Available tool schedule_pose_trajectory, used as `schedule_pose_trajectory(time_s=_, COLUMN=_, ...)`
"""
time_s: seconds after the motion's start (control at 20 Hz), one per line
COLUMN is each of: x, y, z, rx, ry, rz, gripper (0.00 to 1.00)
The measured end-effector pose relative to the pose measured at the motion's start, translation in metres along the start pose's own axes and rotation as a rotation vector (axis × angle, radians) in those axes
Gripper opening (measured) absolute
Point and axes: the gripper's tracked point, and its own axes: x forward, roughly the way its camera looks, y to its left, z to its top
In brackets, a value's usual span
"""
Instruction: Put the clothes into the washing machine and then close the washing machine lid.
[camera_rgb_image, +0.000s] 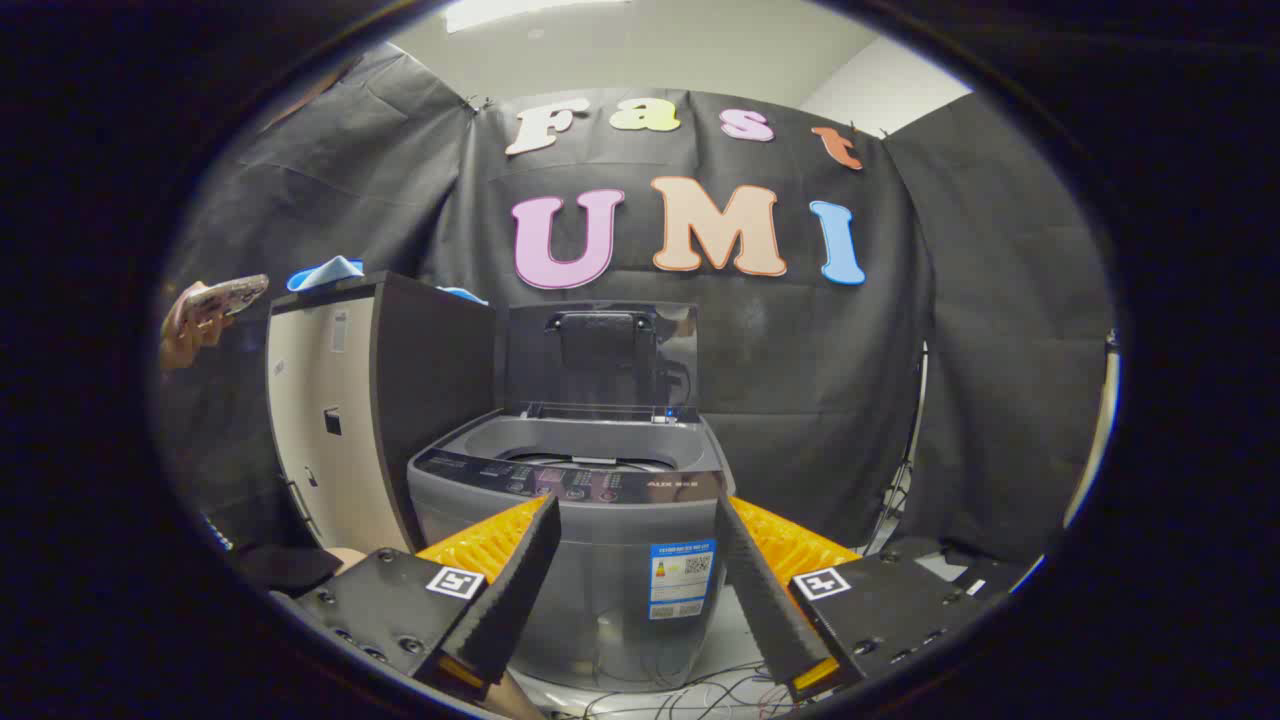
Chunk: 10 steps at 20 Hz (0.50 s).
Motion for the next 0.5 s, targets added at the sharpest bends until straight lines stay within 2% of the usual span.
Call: schedule_pose_trajectory(time_s=0.5, x=-0.001, y=0.013, z=0.000, rx=-0.074, ry=0.000, rz=0.026, gripper=0.97)
